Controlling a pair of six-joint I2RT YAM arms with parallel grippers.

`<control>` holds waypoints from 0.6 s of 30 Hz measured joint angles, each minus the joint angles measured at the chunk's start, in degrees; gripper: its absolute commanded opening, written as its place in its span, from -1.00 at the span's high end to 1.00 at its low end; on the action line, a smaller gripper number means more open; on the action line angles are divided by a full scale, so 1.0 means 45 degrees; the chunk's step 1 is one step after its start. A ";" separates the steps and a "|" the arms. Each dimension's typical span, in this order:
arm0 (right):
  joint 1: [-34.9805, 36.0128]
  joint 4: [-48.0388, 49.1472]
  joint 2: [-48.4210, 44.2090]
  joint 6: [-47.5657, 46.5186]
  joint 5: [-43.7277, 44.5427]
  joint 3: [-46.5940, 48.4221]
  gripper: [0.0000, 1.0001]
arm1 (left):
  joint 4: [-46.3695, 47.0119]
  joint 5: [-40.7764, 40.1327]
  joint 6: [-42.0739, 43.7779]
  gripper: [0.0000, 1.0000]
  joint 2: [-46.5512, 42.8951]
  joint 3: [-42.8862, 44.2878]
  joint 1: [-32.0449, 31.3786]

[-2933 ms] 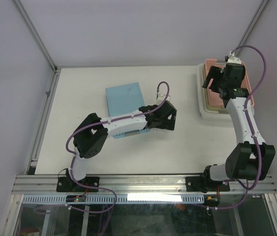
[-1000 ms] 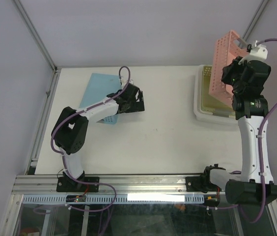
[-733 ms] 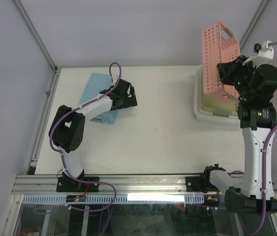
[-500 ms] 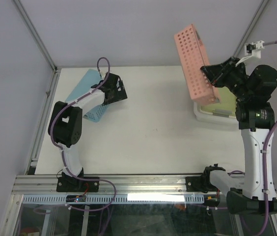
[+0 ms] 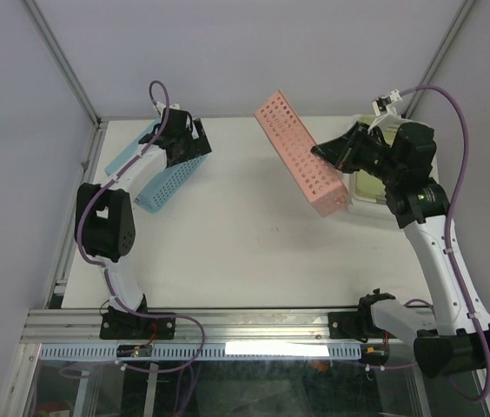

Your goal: Turn the large container upside down

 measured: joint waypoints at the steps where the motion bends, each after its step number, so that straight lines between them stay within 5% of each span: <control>1: 0.0024 0.0044 0.0005 0.0063 0.0063 -0.0170 1.00 | -0.0049 0.0117 0.0005 -0.98 -0.0214 -0.0131 0.0000; 11: 0.0325 0.2676 0.0636 0.2433 0.0155 -0.2050 1.00 | -0.0432 0.1321 0.0015 -0.98 -0.4702 -0.1404 -0.0015; 18: 0.2142 0.5901 0.1972 0.5411 0.0908 -0.3759 1.00 | -0.0520 0.1773 -0.0228 -0.98 -0.6747 -0.2399 -0.0015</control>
